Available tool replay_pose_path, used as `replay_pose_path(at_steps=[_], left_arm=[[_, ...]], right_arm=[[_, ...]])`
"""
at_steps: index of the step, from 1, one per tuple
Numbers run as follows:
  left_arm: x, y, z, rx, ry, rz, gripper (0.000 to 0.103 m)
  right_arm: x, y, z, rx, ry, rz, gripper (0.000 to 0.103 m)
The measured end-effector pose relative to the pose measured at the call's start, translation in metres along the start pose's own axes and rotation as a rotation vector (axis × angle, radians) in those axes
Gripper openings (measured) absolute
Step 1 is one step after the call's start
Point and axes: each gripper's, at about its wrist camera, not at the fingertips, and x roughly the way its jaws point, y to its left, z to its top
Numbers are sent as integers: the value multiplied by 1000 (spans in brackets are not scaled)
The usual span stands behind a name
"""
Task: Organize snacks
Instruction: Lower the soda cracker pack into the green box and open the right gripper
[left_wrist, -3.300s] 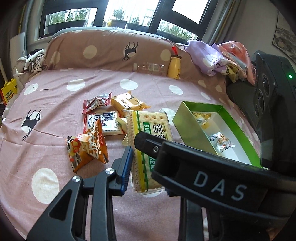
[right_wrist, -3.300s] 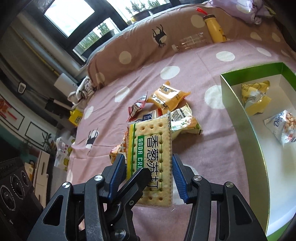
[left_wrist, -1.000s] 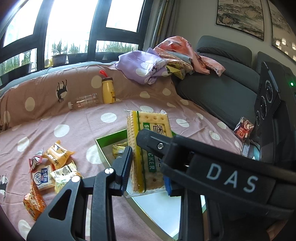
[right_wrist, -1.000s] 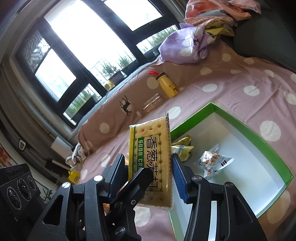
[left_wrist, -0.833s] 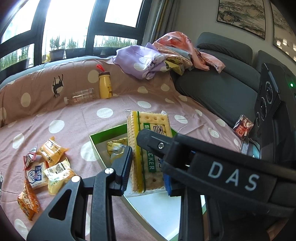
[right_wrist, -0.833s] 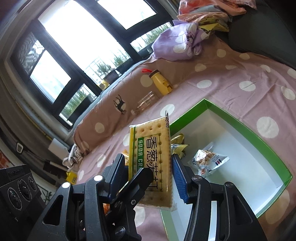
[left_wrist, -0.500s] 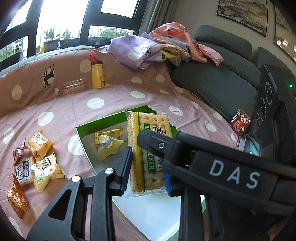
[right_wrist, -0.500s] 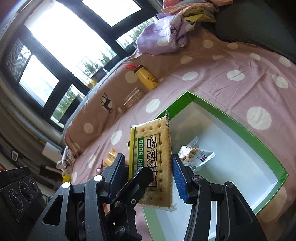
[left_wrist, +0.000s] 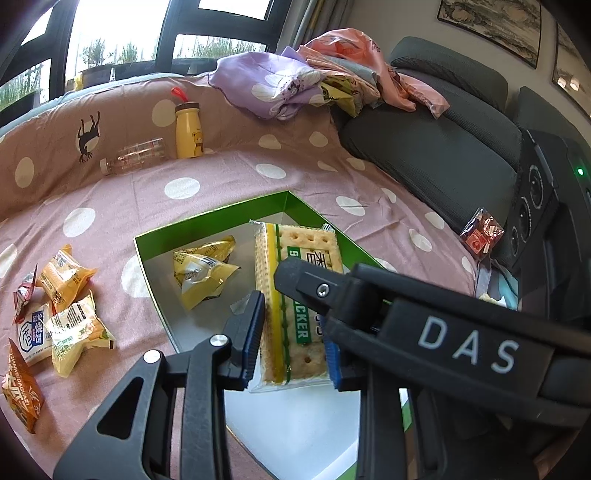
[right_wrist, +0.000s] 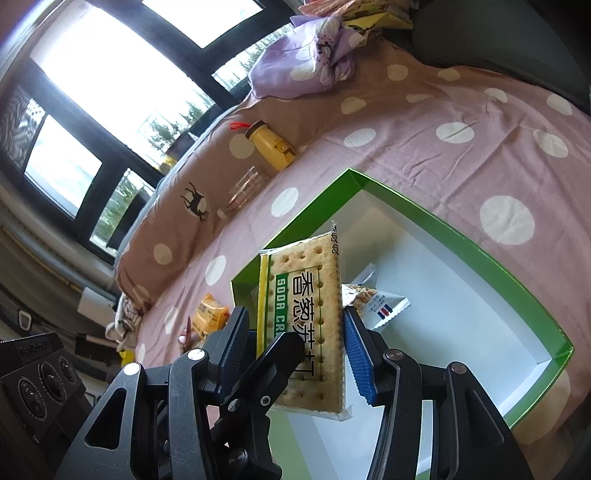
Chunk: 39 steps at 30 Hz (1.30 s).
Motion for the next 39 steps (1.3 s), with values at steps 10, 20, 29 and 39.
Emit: replay_pose_path(at_steps=[10,20,29,39], left_arm=[[13,-2,-3,-6,44,3,26],[24,-1,-4,-27,96,10,25],[30,0,-6,-32,127,25,23],[33,5,-8,-51,151,29,22]], right_arm=[[11,-9,1,29,47,-52,55],[19,-16,1,46,79,-91,55],[28,-21,2,60,111,-105,55],[35,-18,-1,47,135,-128,55]])
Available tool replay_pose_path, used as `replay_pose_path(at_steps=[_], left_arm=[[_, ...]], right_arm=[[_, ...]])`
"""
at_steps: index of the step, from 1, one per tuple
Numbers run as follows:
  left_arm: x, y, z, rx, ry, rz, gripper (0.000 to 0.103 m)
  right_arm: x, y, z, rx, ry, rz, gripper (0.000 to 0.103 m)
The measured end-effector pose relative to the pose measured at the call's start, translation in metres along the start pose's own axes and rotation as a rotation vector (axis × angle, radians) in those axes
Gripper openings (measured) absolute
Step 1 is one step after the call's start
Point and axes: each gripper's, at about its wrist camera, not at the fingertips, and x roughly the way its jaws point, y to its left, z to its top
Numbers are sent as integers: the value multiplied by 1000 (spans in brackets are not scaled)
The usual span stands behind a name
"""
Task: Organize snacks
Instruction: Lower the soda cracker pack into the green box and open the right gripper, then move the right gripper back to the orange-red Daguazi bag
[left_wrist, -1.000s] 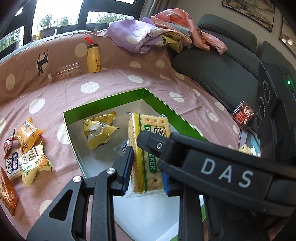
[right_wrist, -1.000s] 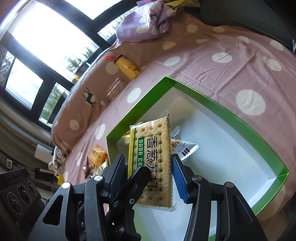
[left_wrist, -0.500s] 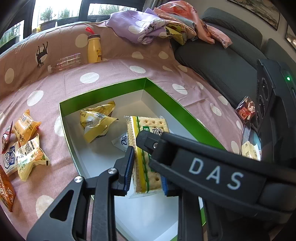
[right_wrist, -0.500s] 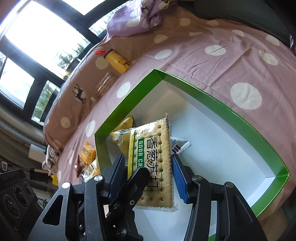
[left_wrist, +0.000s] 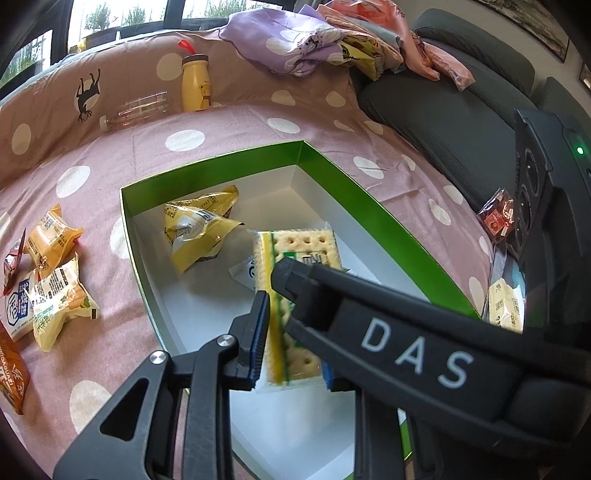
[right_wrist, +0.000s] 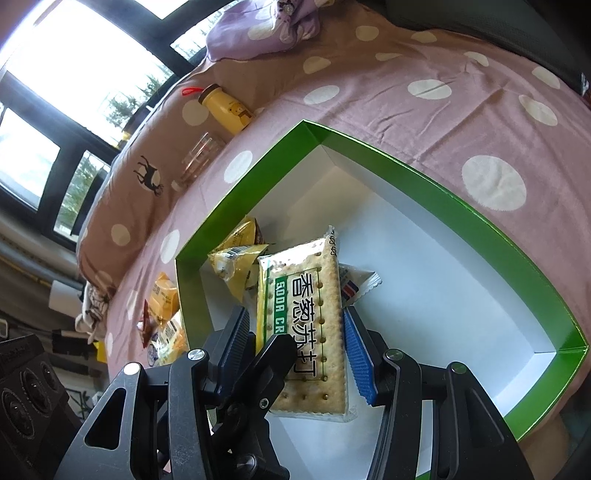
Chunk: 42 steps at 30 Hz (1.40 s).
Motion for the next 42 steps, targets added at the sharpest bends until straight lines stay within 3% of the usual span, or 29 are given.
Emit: replay_pose_path(at_steps=[8,12,16,19,21,27,31,38,42], left_arm=[[-25,14,-2,-38,-46,0,31],[-59,36,-7,-99,-111,15,50],[-99,67,-19,-163,-199,130,72],[-126,95,-35,-222,-252,262,81],[-139,115,-47,-282,-267,299,84],[-166,170,-79,-443,-285,386,86],[-169,198,-92,-530,-266,439,87],[-148,237,-110,-648,-171,407,84],[-139,248,-112,-666,-167,382,84]], right_arm=[[-11,5,-2,-9,-66,-11,55],[-22,15,-4,-33,-131,-22,64],[-26,32,-9,-84,-151,3,68],[-27,51,-17,-137,-173,16,77],[-27,65,-24,-168,-184,30,80],[-18,117,-49,-323,-152,78,80],[-2,149,-67,-398,-81,174,81],[44,190,-91,-426,123,344,80],[71,208,-103,-465,171,327,80]])
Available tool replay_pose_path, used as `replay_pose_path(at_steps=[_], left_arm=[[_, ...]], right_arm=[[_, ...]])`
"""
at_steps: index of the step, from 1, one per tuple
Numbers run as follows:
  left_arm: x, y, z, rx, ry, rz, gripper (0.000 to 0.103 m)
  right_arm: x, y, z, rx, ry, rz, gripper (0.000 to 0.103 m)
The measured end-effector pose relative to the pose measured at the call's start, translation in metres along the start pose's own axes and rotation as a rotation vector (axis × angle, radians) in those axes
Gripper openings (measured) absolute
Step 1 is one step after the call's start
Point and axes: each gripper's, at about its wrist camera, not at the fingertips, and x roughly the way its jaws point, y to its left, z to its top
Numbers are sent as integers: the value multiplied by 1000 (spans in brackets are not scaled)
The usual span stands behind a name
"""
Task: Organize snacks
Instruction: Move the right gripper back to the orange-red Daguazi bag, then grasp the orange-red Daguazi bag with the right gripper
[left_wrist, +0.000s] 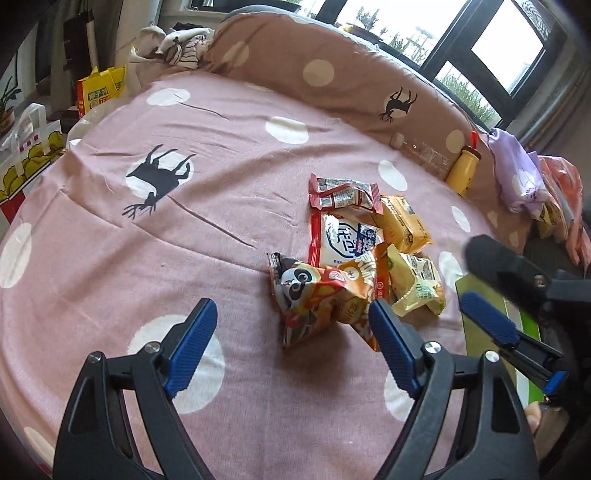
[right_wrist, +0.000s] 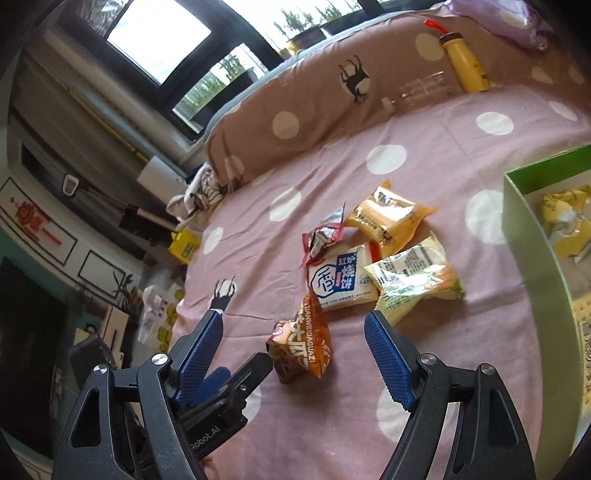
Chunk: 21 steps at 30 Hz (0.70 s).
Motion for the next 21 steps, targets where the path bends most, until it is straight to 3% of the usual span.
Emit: replay_pose_path(at_steps=[3,6,12,13,21], left_arm=[[10,3,0,-6,37,-12,84],[19,4,1,-10,62,-24,83],[36,5,1,-14,116,-10,72],[37,6,0,-7,121,3,70],[39,4,0,47,109,17,58]], right_arm=[[23,3,0,-30,44,-2,75],[39,3,0,-36,90,-20,62],[61,3,-6,-74,132,-80,58],[64,0,-6,-67,146,-65,53],[83,-14,-9,0,221,-5,47]])
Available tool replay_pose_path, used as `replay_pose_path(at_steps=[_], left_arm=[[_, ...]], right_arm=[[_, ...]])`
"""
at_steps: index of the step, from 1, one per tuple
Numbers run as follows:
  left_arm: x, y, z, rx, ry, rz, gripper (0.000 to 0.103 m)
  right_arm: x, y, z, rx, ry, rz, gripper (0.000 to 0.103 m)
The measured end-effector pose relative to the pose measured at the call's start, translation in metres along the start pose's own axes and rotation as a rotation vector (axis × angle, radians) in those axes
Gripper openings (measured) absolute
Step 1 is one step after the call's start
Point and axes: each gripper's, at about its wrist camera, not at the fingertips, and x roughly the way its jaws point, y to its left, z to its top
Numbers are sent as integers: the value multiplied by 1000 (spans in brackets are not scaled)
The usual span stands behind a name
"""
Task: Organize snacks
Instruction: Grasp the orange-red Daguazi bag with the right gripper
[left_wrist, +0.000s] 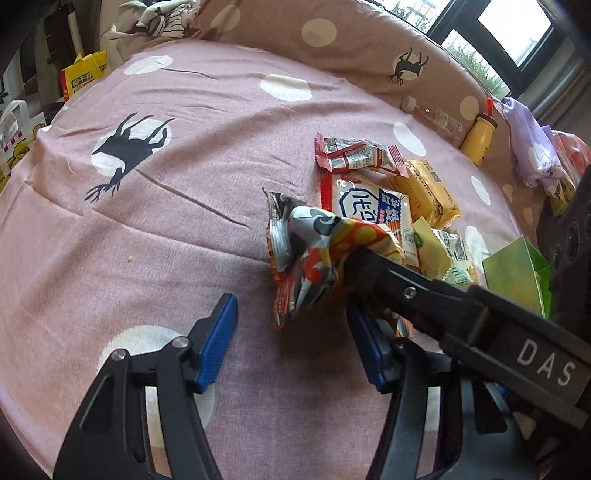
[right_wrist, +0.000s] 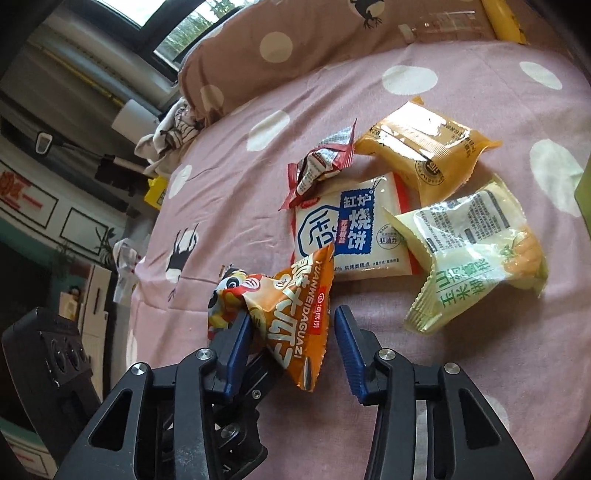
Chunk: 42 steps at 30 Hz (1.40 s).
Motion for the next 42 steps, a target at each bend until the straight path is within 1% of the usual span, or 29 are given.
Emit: replay_pose_path(at_steps=[1,3,4,8,9,12,16,19,22,24,26,28,30,33,34,35,36,37,38,42], left_arm=[[1,-1,0,1,2,-8,54],[1,-1,1,-5,11,-31,48],[1,-2,1,-6,14,-35,47],[-4,-5,-1,-4,15,-9,47],[-8,-4,-3,-6,14,-15,47],[-22,-2,-7,-11,15,-48,53],[-36,-10,-14,48,21,-71,64],[-42,-21,-18,88,18,-92,71],[-47,-24,-18,96,-3,-128,76],[-46,-25,-19,96,-1,-141,77],[-38,-25,-19,92,22,-144,77],[-31,-22,-17,64,44,-158,77],[-24,-20,-16,35,55,-189,76],[-16,-21,-16,7,73,-206,75],[-15,-22,-16,6,73,-212,75],[-15,-23,-16,9,67,-217,75],[-15,-24,-16,14,57,-214,75],[-16,-26,-16,21,44,-207,75],[-15,-28,-16,26,33,-206,75],[-11,-35,-16,33,46,-244,75]], right_arm=[[0,-1,0,4,3,7,45],[0,0,-1,1,2,20,38],[-1,1,-1,-3,-4,13,35],[-7,2,-4,-4,-19,-20,32],[-9,1,-5,-2,-18,-24,32],[-21,-1,-13,14,-15,-19,31],[-42,-9,-25,56,-3,24,31],[-57,-15,-32,69,-8,42,31],[-65,-26,-34,84,-9,29,31],[-63,-34,-35,100,9,-2,31],[-60,-42,-34,120,25,-27,31],[-56,-45,-33,118,48,-46,31],[-55,-46,-34,119,69,-54,31],[-57,-48,-35,132,72,-56,35],[-59,-49,-35,140,63,-55,41],[-62,-51,-34,151,52,-55,53],[-66,-55,-34,162,38,-52,59],[-69,-59,-34,183,15,-47,68],[-73,-63,-33,209,-11,-40,71],[-81,-69,-29,237,-60,-11,71]])
